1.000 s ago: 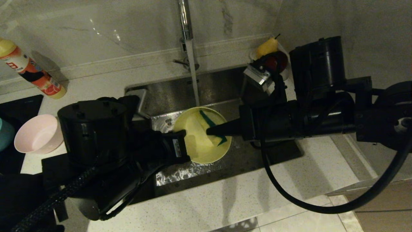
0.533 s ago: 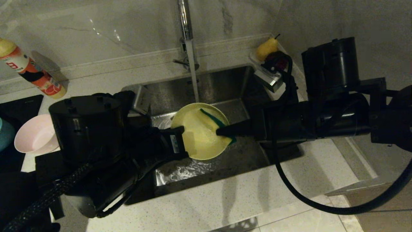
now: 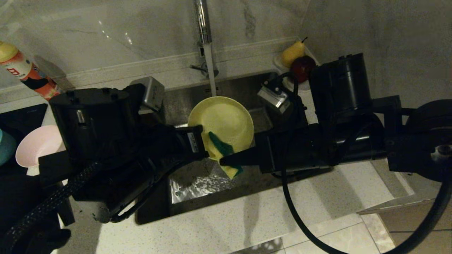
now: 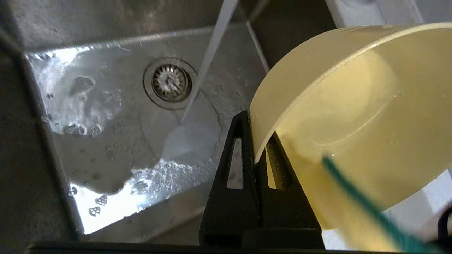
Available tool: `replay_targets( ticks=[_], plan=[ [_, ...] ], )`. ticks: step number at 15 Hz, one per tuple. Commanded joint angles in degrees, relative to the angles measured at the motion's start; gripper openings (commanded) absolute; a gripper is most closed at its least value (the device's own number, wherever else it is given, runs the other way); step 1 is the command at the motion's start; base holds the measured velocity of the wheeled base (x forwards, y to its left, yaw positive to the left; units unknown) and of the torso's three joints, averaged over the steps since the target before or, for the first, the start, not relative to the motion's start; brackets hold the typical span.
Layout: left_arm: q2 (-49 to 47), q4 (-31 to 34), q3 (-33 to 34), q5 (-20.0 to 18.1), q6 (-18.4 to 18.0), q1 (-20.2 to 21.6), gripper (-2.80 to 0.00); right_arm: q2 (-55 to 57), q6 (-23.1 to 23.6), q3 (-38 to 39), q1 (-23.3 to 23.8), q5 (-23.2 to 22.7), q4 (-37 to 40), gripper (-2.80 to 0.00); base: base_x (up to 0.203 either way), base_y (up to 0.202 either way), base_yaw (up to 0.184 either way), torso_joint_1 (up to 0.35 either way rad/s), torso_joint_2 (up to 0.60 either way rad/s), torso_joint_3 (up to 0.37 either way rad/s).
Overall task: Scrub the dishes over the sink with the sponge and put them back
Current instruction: Wipe the bowl
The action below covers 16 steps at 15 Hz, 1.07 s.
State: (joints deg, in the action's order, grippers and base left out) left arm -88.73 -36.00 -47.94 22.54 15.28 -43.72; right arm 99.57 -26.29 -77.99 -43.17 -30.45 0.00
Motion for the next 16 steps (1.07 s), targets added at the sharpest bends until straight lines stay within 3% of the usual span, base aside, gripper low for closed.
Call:
replay_targets(
  ticks=[1,11,16],
  plan=[
    [-0.83,-0.21,-0.18,0.4,0.02,-0.05,-2.8,0.97,-0.16,-0.74,-0.87,-0.13,-0.18,-2.8,0.0,0.0,0.0,0.0,0.0,0.0],
    [0.31,-0.43,3.33,0.32,0.19,-0.05,-2.8,-0.62,-0.25,-6.99,3.12,1.98,0.8,-2.8,0.0,0.0,0.0,0.0,0.0,0.0],
    [-0.12,-4.52,4.96,0.47,0.28,0.03,-2.8,-2.48,-0.25,-8.13,4.05,1.98,2.59,-2.8,0.0,0.0,0.0,0.0,0.0,0.0]
  ],
)
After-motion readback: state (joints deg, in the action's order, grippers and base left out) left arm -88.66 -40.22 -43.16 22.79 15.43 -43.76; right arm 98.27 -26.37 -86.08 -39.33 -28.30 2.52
